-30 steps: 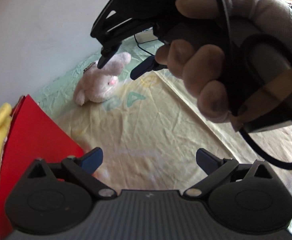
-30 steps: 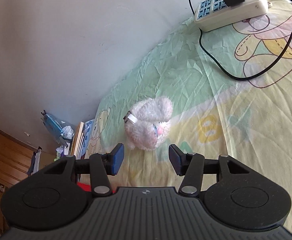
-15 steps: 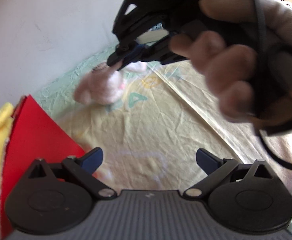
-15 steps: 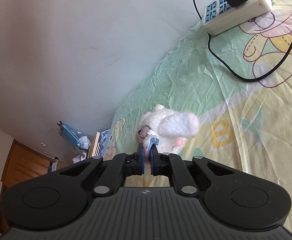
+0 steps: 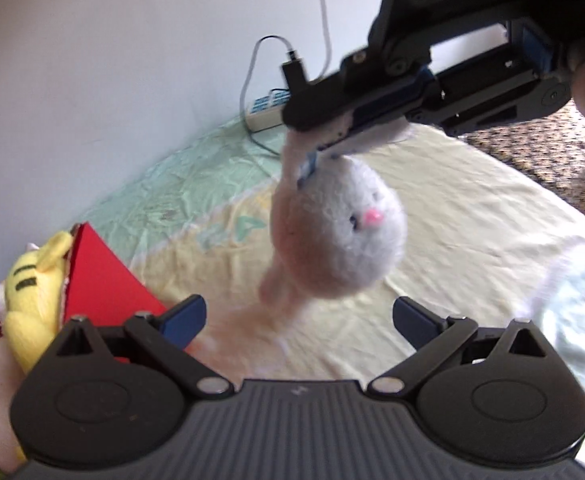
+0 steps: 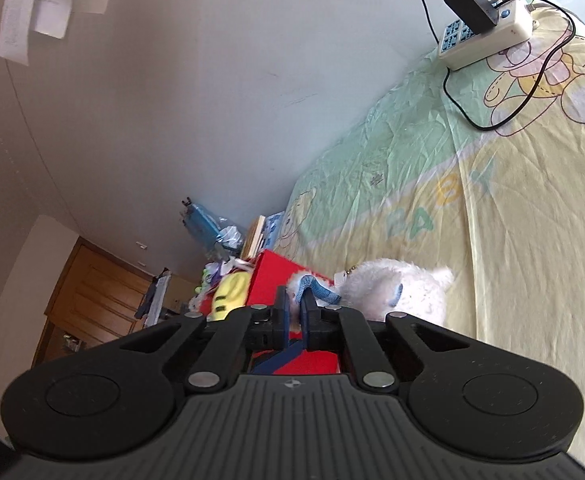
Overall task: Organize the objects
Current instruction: 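Close the right gripper on the pink bunny's head, then lift the pink bunny with the right gripper and carry it over the box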
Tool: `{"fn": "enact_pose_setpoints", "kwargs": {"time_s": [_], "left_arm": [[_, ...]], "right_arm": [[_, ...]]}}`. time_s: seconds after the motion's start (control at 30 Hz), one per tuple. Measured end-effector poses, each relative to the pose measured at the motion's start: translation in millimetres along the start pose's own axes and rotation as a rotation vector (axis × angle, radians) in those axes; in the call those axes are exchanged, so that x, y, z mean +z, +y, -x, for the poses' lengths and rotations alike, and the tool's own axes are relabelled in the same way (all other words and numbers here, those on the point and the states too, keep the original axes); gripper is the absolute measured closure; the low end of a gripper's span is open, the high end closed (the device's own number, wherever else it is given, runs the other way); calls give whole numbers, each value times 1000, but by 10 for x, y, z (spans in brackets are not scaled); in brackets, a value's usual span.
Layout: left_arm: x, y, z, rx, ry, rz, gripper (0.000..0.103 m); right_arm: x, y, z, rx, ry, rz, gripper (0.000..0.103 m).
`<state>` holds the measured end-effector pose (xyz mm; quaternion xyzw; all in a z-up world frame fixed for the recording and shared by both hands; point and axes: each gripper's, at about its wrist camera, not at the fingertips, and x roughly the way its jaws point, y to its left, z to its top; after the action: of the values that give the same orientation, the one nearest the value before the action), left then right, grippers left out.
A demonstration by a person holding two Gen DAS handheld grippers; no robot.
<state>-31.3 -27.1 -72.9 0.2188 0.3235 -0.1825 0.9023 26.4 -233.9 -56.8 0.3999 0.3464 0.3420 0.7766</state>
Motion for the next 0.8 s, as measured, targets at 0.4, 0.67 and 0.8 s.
{"fn": "enact_pose_setpoints", "kwargs": {"time_s": [0.4, 0.67, 0.8], "left_arm": [[-129, 26, -256, -182, 157, 183, 21], [-192, 287, -343, -181, 189, 285, 14], [-170, 314, -357, -206, 189, 298, 12]], "right_arm": [[-169, -224, -429, -52, 75, -41, 87], [-87, -452, -476, -121, 12, -91, 70], [-94, -577, -476, -222, 37, -60, 68]]}}
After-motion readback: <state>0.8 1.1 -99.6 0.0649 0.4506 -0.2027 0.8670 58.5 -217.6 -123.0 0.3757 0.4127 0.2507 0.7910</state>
